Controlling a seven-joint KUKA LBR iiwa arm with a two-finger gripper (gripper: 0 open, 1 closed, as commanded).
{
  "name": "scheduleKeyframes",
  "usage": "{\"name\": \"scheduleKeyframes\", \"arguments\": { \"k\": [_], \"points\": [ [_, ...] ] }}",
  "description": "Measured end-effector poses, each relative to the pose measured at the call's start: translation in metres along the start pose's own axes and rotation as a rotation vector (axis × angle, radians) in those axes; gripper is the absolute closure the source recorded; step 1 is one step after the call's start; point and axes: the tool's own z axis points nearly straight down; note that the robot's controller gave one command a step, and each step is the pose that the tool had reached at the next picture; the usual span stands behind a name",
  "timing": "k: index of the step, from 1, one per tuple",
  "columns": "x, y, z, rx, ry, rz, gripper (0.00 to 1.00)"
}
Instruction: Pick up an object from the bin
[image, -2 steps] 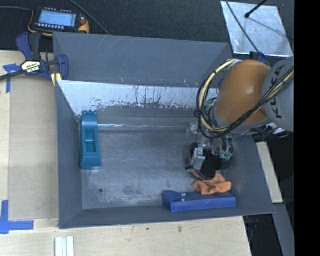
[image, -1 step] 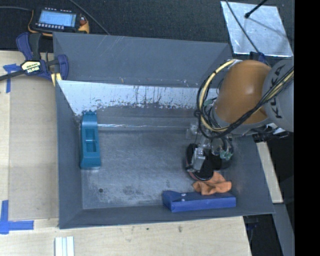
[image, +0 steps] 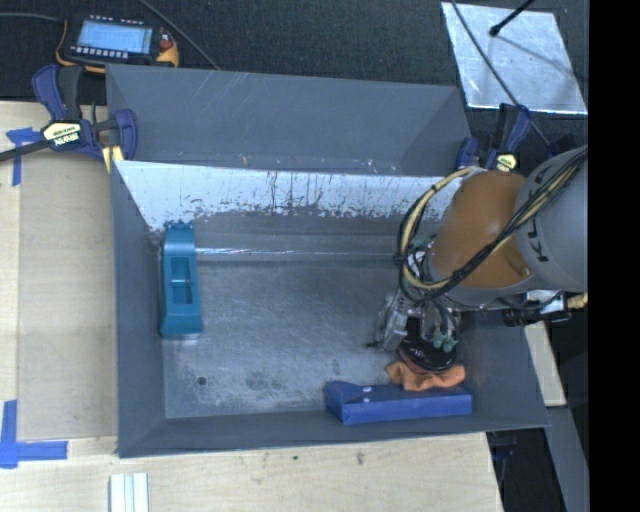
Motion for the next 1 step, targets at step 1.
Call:
{"name": "scheduleKeyframes", "arguments": {
  "k": [1],
  "points": [
    [0.0, 0.0, 0.0, 0.0, 0.0, 0.0, 1.0]
  ]
}}
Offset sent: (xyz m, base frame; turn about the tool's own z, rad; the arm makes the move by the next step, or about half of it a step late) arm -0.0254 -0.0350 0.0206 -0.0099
